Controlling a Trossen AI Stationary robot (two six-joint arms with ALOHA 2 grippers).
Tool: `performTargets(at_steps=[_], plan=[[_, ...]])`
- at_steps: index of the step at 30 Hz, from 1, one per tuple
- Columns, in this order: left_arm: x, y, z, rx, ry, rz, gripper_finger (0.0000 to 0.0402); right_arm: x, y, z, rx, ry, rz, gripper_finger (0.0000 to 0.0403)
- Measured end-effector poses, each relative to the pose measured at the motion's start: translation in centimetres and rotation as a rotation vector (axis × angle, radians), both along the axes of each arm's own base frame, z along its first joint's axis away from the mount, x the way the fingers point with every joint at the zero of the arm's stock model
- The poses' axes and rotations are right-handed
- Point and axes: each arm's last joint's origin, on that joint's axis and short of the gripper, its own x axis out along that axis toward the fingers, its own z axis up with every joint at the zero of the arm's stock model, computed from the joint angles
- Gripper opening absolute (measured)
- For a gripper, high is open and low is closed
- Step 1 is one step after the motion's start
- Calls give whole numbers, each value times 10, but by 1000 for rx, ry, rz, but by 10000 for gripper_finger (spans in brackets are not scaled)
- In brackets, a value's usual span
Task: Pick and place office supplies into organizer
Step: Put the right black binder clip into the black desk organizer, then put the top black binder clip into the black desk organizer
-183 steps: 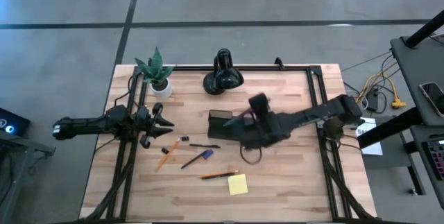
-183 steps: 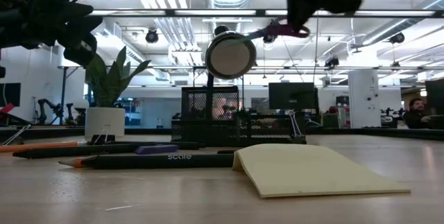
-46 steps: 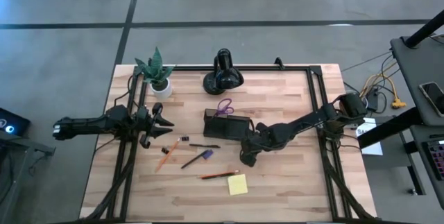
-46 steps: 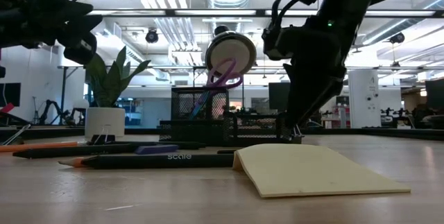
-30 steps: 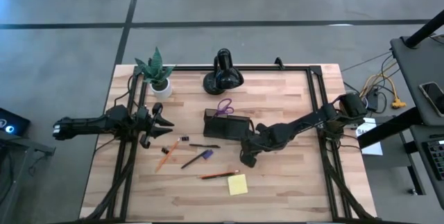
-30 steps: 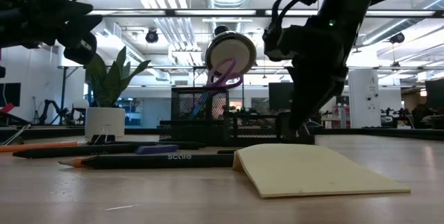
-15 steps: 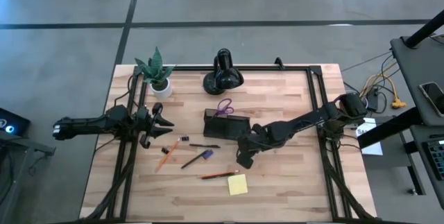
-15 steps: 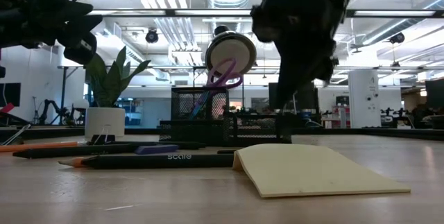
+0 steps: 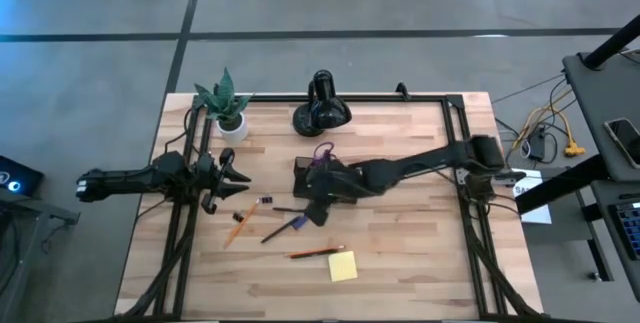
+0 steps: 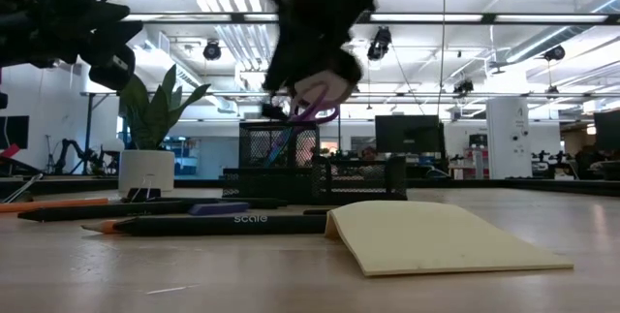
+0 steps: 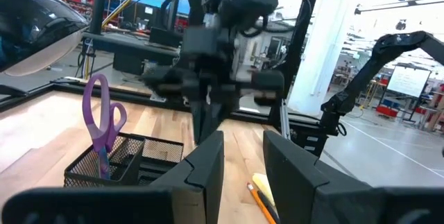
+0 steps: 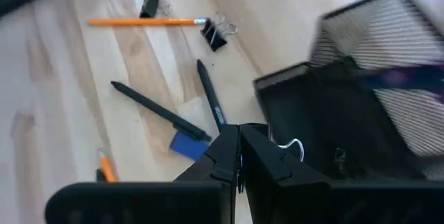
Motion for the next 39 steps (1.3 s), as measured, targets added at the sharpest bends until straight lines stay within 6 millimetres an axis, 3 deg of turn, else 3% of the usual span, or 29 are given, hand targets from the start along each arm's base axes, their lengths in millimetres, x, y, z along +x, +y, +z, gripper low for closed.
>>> performTargets(at_steps=[5, 10, 19, 25, 35, 39], plan=[[0, 0, 0, 0, 1, 0, 86, 30, 1, -22, -62, 26, -6, 8], [0, 0, 0, 0, 1, 0, 86, 50, 0, -26, -191, 54, -28, 8], [0, 0, 0, 0, 2, 0, 86, 60, -1, -36, -251, 174, 2, 9], [0, 0, 0, 0, 1, 0, 86, 60, -3, -38, -253, 177, -88, 14], [0, 0, 0, 0, 0, 0, 86, 61, -7, -39, -193, 180, -75, 124], [0, 0, 0, 0, 0, 0, 86, 71, -3, -11, -238, 87, 64, 159]])
